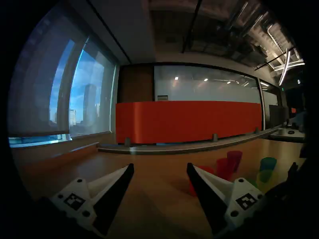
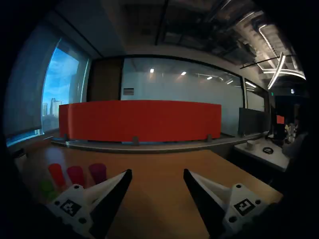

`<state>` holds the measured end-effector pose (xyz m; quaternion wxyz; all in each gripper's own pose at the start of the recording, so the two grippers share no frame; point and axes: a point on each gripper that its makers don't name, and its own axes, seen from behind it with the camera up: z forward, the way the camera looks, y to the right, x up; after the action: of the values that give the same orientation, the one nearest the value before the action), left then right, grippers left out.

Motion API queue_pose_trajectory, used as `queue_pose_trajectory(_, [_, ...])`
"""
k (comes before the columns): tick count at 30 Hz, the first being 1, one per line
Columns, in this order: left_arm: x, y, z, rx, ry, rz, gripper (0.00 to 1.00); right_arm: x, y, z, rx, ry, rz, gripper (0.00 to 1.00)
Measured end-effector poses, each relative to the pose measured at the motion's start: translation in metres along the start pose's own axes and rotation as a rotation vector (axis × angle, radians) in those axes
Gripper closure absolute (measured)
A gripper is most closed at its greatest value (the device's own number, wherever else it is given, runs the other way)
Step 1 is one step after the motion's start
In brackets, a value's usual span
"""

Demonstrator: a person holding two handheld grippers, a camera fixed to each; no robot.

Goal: Pour water

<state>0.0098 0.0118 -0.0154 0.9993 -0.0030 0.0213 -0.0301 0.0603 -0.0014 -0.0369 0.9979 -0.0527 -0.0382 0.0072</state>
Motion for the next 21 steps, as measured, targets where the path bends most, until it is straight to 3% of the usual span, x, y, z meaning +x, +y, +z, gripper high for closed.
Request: queue_pose_trajectory(21, [-0.012, -0.002, 0.004, -0.003, -0.022, -0.018, 0.02, -0.001, 0.005, 0.002, -0.009, -0.004, -0.001, 0.00])
